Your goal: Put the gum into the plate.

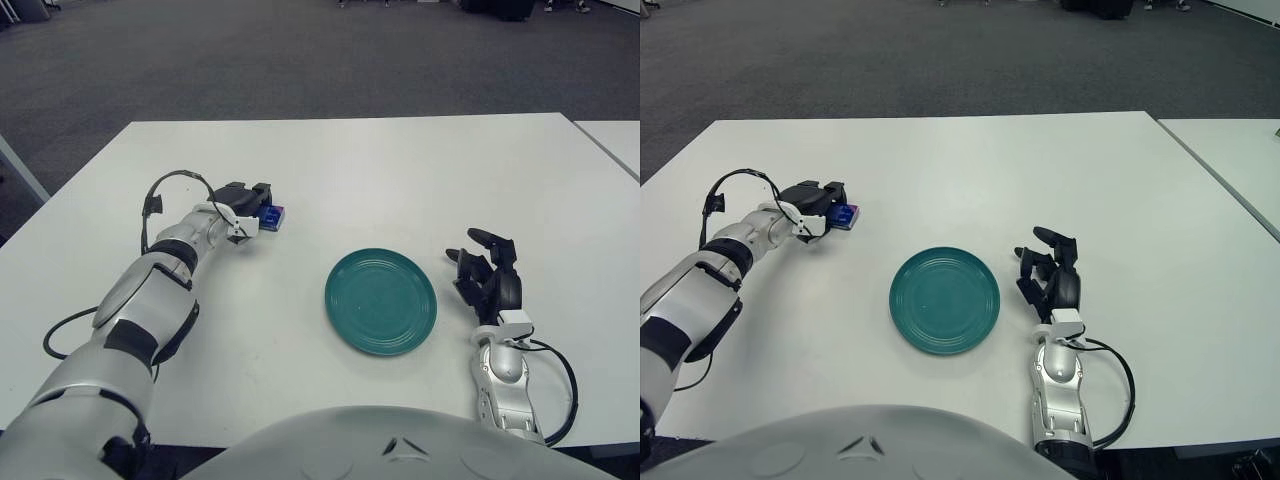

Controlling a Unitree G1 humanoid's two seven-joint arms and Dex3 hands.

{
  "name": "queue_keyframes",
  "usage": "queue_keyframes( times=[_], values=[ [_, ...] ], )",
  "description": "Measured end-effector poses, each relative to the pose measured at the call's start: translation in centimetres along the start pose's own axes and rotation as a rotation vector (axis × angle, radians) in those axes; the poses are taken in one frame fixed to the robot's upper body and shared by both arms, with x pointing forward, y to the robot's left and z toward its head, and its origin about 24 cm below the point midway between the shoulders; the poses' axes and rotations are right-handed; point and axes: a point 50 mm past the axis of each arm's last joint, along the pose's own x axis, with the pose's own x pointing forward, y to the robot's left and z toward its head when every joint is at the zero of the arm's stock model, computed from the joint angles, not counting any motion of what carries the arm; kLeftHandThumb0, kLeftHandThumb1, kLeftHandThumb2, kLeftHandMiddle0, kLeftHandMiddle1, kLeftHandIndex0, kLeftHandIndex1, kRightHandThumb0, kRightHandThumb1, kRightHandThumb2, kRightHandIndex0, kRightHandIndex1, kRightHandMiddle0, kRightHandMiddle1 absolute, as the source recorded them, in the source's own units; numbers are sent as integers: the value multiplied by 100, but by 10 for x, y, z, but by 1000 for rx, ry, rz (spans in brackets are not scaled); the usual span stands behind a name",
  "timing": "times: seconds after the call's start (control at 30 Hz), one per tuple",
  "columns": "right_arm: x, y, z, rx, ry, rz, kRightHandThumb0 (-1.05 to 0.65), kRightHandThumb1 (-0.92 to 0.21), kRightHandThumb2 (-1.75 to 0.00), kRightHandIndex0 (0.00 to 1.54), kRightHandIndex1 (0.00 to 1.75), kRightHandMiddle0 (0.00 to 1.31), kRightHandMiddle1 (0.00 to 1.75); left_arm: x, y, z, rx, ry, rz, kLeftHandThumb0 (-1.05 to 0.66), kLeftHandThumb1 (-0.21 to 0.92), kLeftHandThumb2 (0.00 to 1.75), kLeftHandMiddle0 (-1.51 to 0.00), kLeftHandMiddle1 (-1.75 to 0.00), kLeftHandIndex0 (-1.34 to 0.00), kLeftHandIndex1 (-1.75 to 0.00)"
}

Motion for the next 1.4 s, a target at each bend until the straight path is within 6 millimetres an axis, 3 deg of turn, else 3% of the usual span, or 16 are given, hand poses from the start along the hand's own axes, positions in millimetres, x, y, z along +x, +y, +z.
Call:
queue_keyframes(
  times=[0.33,0.57,0.77,1.0,1.2,1.27,1.4],
  values=[
    [0,-1,0,-2,0,-8,-53,-92,-68,53,83,9,117,0,0,3,-35,-12,31,0,13,140,-88,-133,-61,-175],
    [0,-2,0,-1,-1,-13,-51,-92,-68,52,83,11,118,1,2,6,-69,-28,50,0,11,141,-92,-128,-62,-175],
    [0,-2,0,0,-3,-14,-51,-91,-69,52,83,10,119,1,10,13,-186,-102,84,0,11,142,-90,-135,-59,-175],
    [0,-2,0,-1,-3,-17,-51,-91,-70,52,83,9,117,-2,40,34,-344,-315,225,-1,16,147,-76,-163,-52,-175],
    [0,-2,0,0,-4,-17,-52,-92,-69,50,82,10,116,-8,64,55,-393,-489,325,-1,5,162,-79,-173,-60,-175],
    [0,-1,0,1,-4,-18,-52,-92,-69,50,81,10,116,-10,66,62,-398,-530,334,-26,29,135,-102,-174,-55,-175],
    [0,-1,0,2,-4,-21,-52,-92,-69,49,81,9,116,-16,62,77,-403,-600,325,-39,42,118,-115,-175,-51,-175]
  ],
)
